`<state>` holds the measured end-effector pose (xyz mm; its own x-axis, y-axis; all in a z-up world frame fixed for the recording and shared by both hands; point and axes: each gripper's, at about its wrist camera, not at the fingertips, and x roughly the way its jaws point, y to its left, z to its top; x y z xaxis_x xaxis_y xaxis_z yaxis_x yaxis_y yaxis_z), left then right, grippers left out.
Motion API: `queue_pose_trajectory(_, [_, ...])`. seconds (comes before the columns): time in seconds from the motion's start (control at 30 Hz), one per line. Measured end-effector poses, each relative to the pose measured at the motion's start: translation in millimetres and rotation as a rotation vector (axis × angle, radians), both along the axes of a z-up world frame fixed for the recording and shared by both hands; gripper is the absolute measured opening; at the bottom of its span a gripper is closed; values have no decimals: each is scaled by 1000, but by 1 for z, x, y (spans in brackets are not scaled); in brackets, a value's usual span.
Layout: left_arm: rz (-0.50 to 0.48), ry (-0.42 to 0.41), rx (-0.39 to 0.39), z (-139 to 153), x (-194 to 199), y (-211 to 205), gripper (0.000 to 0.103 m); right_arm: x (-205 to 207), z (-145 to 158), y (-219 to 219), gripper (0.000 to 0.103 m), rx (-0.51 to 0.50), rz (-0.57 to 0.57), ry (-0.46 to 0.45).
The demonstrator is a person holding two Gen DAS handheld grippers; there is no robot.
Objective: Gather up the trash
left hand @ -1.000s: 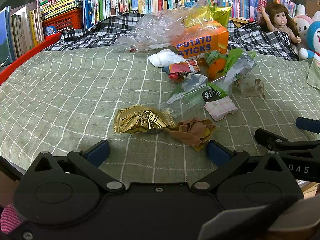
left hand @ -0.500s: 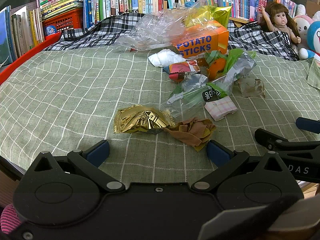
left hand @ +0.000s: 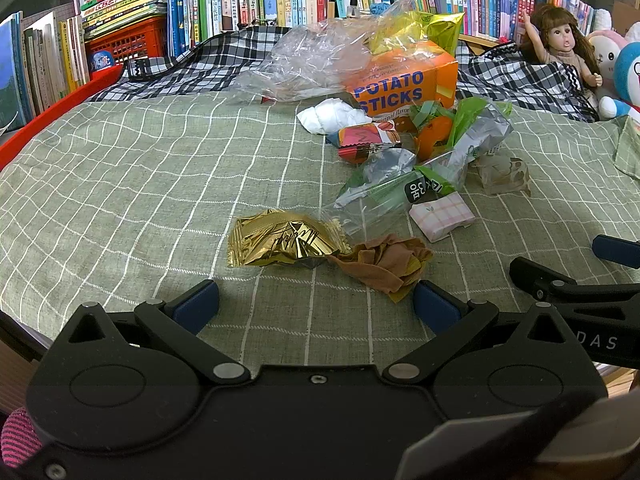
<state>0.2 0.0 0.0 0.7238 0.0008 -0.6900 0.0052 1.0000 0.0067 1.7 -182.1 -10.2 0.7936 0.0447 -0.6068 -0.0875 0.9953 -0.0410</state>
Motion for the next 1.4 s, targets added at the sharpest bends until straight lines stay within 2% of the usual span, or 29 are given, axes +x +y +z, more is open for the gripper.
queue_pose_trajectory(0.8, [-6,6,-1,0,2,1,103,1,0,-2,103,5,15,-5])
queue_pose_trajectory(1.0, [-25,-21,-2,0,1,3,103,-1,-1,-2,103,12,12,-20])
queue_pose_trajectory(1.17, [-31,-66,-47,7,-9,17,102,-10,5,-6,102,62,37,-66])
queue_pose_trajectory(1.23, [-51,-85,-71,11,-13,25,96,-12,8,-6,101,62,48,-95])
queue_pose_trajectory(1.4, [-121,-116,-128,17,-26,36,78,-5,17,-4,91,71,91,-127])
